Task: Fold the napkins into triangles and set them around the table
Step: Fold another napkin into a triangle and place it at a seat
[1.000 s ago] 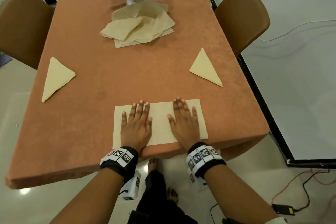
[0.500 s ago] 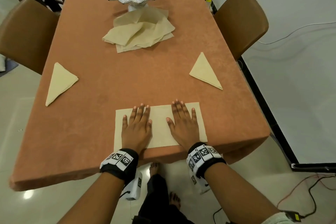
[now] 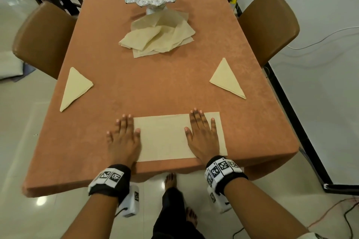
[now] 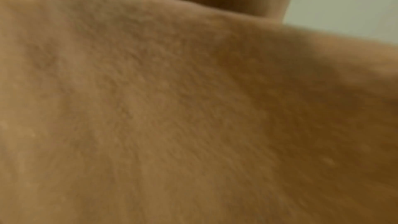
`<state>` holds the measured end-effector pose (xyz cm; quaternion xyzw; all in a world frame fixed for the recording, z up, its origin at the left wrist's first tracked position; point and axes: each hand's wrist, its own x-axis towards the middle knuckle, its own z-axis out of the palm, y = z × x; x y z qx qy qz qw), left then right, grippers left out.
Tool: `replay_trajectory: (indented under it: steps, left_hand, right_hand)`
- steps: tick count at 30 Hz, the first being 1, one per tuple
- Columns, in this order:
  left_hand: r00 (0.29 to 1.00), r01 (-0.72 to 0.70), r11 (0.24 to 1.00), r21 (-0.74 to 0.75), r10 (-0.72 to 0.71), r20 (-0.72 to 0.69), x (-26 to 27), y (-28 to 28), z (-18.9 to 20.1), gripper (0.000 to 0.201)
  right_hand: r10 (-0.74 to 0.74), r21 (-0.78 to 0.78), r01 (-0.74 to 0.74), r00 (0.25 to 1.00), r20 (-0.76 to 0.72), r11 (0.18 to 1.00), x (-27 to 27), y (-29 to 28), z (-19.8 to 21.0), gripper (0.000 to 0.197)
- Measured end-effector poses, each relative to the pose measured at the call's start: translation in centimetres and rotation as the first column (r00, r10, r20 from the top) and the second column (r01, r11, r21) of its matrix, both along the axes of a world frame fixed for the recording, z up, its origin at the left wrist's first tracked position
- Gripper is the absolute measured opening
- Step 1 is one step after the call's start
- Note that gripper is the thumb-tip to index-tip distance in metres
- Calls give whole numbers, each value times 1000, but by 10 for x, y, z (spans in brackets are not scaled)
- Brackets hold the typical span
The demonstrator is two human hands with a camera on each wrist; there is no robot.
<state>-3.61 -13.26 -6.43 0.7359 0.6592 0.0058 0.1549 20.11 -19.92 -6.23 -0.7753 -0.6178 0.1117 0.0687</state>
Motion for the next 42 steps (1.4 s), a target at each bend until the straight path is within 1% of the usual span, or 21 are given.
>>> replay_trajectory:
  steps: [2, 3, 5, 7, 8, 10, 13, 16, 18, 23, 25, 26, 28, 29, 31, 32, 34, 37, 40, 41, 42]
  left_hand:
    - [995, -98, 995, 11, 98, 25, -4, 8, 9, 59]
    - [995, -86, 995, 56, 82, 63, 7, 9, 14, 58]
    - [986, 100, 985, 144, -117, 115, 46, -1, 20, 58]
    - [947, 299, 948, 108, -308, 86, 84, -20, 11, 59]
    - [944, 320, 945, 63, -324, 67, 94, -25, 6, 61]
    - [968, 250, 968, 16, -250, 32, 89, -22, 0, 60]
    - [993, 115, 992, 44, -116, 12, 51, -7, -1, 55]
    - [1000, 12, 1000, 22, -12, 12, 14, 5, -1, 58]
    - [1000, -15, 1000, 18, 15, 5, 2, 9, -1, 59]
    - [1000, -6, 1000, 16, 5, 24, 1, 9, -2, 58]
    - [1000, -4, 1000, 2, 4, 25, 0, 10, 3, 57]
    - [1000, -6, 1000, -3, 6, 27, 0, 12, 8, 56]
    - [1000, -15, 1000, 8, 15, 14, 2, 19, 23, 52]
    - [1000, -14, 999, 34, 14, 8, 6, 23, 30, 48]
    - [998, 49, 992, 117, -53, 26, 20, 33, 43, 38]
    - [990, 126, 978, 167, -135, 44, 32, 37, 48, 36]
    - [924, 349, 910, 222, -374, 80, 65, 46, 56, 37]
    - [722, 678, 721, 141, -689, 52, 131, 55, 63, 40]
    - [543, 840, 543, 15, -839, -38, 191, 54, 59, 43]
    - [513, 857, 515, -18, -856, -58, 206, 51, 55, 44]
    - [513, 856, 516, -38, -856, -65, 218, 49, 53, 43]
  right_hand:
    - [3, -3, -3, 1000, -2, 1000, 0, 0, 1, 71]
    - [6, -6, -6, 1000, -4, 1000, -1, 0, 1, 71]
    - [0, -1, 0, 1000, -3, 1000, 0, 0, 0, 71]
    - [-5, 8, 5, 1000, -5, 1000, -1, 1, -1, 71]
    - [-6, 11, 6, 1000, -5, 1000, -1, 1, -2, 70]
    - [-6, 22, 6, 1000, -7, 1000, 0, 1, -3, 70]
    - [0, 24, 0, 1000, -10, 1000, 0, 0, -3, 69]
    - [5, 19, -5, 1000, -20, 1000, 0, 0, -2, 71]
    - [4, 9, -4, 1000, -14, 1000, 0, 1, 0, 71]
    - [15, -44, -16, 1000, -8, 999, 0, 0, 6, 74]
    - [19, -49, -23, 997, -74, 999, 3, 2, 9, 69]
    - [5, -45, -13, 988, -155, 999, 7, 3, 11, 65]
    - [-89, 12, 99, 935, -342, 995, 21, 1, 19, 56]
    - [-152, 64, 191, 911, -383, 980, 30, -2, 23, 53]
    - [-272, 147, 337, 899, -343, 930, 48, -12, 32, 43]
    - [-318, 165, 379, 897, -308, 911, 56, -18, 37, 37]
    - [-398, 162, 447, 878, -264, 880, 67, -29, 45, 29]
    - [-498, 79, 528, 833, -242, 845, 76, -46, 51, 21]
    - [-537, -28, 552, 795, -282, 833, 73, -56, 45, 18]
    - [-540, -40, 555, 786, -300, 831, 71, -58, 43, 17]
    - [-544, -49, 559, 780, -310, 828, 70, -59, 41, 16]
